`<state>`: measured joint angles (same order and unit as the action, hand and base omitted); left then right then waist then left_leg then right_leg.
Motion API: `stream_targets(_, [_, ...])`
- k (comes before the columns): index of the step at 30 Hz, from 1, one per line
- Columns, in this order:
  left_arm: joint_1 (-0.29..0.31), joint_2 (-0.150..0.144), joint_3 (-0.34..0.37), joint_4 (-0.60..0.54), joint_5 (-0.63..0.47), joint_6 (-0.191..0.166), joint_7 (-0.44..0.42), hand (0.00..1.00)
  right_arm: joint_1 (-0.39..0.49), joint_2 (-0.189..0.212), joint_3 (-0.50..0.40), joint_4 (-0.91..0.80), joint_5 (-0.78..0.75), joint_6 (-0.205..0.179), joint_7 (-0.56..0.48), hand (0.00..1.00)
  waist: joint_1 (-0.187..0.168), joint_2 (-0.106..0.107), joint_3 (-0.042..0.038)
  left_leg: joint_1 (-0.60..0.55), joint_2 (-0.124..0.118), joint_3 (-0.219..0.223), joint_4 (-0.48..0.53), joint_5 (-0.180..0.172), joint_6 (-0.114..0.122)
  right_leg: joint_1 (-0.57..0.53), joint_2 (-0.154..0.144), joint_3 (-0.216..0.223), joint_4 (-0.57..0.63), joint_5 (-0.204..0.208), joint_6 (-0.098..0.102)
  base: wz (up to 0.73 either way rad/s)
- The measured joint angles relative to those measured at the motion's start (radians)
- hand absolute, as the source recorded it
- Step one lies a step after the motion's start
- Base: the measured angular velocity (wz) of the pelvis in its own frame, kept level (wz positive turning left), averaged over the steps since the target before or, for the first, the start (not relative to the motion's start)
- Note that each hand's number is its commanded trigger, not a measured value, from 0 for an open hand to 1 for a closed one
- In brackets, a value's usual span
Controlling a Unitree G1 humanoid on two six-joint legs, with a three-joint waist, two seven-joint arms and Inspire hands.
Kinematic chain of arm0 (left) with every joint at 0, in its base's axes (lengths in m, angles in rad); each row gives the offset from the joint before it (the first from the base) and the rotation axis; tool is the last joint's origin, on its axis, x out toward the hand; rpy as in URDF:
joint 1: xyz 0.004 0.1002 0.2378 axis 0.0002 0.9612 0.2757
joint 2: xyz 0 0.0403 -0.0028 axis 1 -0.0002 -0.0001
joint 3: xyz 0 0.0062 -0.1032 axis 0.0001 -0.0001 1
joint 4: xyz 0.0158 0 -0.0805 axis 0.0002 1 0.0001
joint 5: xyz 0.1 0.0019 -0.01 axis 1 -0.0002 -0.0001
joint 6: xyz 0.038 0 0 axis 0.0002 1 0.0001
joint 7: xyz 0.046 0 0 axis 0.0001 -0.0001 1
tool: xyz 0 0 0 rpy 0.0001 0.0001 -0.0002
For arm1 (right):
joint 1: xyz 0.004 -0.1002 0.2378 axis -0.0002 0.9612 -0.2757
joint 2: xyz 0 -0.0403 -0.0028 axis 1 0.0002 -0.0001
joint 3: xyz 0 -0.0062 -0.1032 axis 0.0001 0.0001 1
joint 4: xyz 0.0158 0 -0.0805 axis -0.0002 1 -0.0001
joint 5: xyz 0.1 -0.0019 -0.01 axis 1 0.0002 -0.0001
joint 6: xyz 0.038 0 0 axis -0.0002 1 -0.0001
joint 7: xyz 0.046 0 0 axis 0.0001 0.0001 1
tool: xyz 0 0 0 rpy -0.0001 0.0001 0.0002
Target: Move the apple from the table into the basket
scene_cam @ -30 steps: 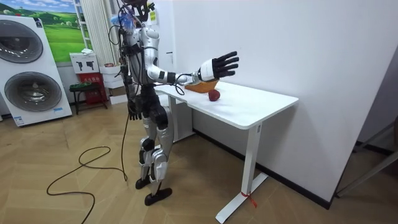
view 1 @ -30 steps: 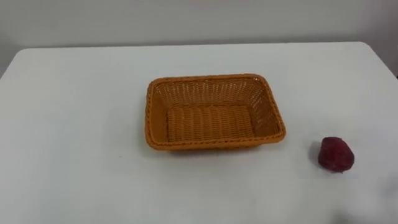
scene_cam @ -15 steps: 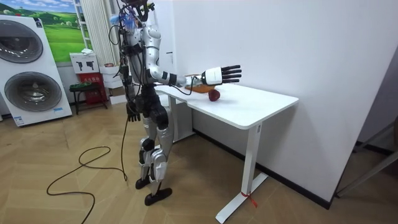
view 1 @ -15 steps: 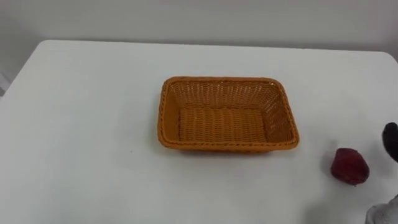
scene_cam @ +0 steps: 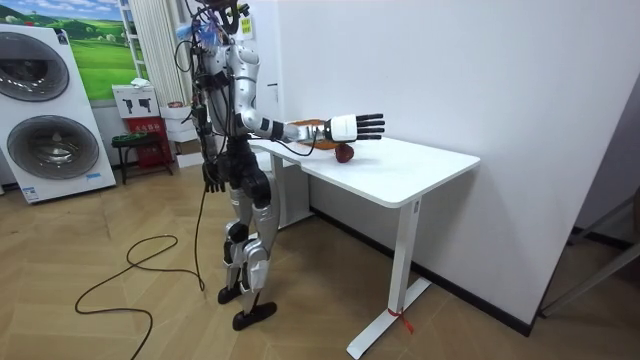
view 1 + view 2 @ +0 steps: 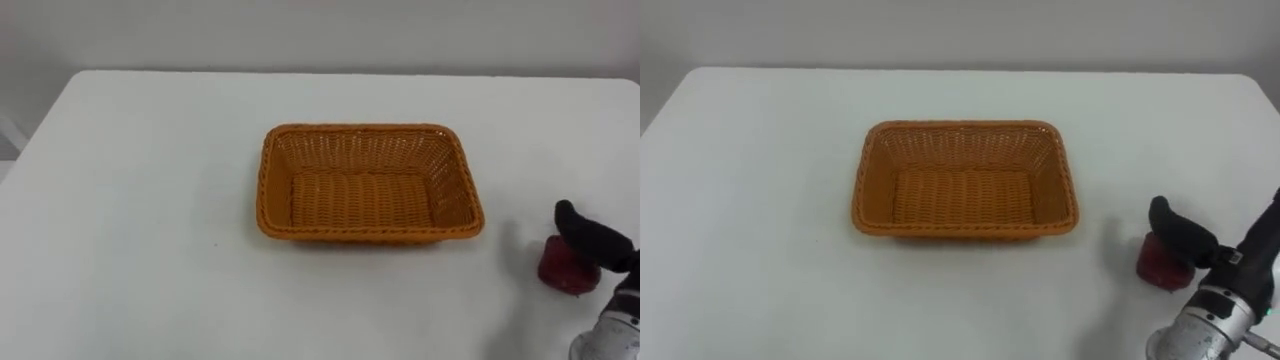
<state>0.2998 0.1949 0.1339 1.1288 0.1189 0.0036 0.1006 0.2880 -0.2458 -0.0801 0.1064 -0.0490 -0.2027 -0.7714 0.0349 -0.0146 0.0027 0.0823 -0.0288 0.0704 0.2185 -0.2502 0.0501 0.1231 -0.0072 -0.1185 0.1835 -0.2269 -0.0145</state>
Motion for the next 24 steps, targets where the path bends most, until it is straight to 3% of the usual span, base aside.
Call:
stream_targets(13, [0.001, 0.0, -0.001, 0.014, -0.011, -0.004, -0.004, 0.0, 0.087, 0.007, 0.06, 0.006, -0.042, -0.008, 0.036, 0.0, -0.003, -0.001, 0.0001, 0.019, 0.001, 0.006, 0.003, 0.0, 0.0, 0.019, 0.0, 0.003, 0.002, 0.0, 0.0, 0.0])
stream_targets(18, [-0.016, 0.0, -0.001, 0.035, -0.009, -0.003, -0.024, 0.0, 0.088, 0.017, 0.099, 0.123, -0.075, -0.014, 0.092, 0.0, -0.004, -0.002, -0.0017, 0.018, 0.008, 0.006, -0.002, 0.0, 0.0, 0.018, -0.001, 0.002, 0.003, 0.002, 0.0, 0.0])
stream_targets(24, [-0.025, 0.0, -0.001, 0.039, -0.007, 0.0, -0.046, 0.0, 0.095, 0.038, 0.1, 0.138, -0.083, -0.017, 0.115, 0.0, -0.006, -0.007, -0.0026, 0.018, 0.009, 0.006, -0.004, 0.0, 0.0, 0.017, 0.001, 0.003, 0.002, 0.003, -0.001, 0.0])
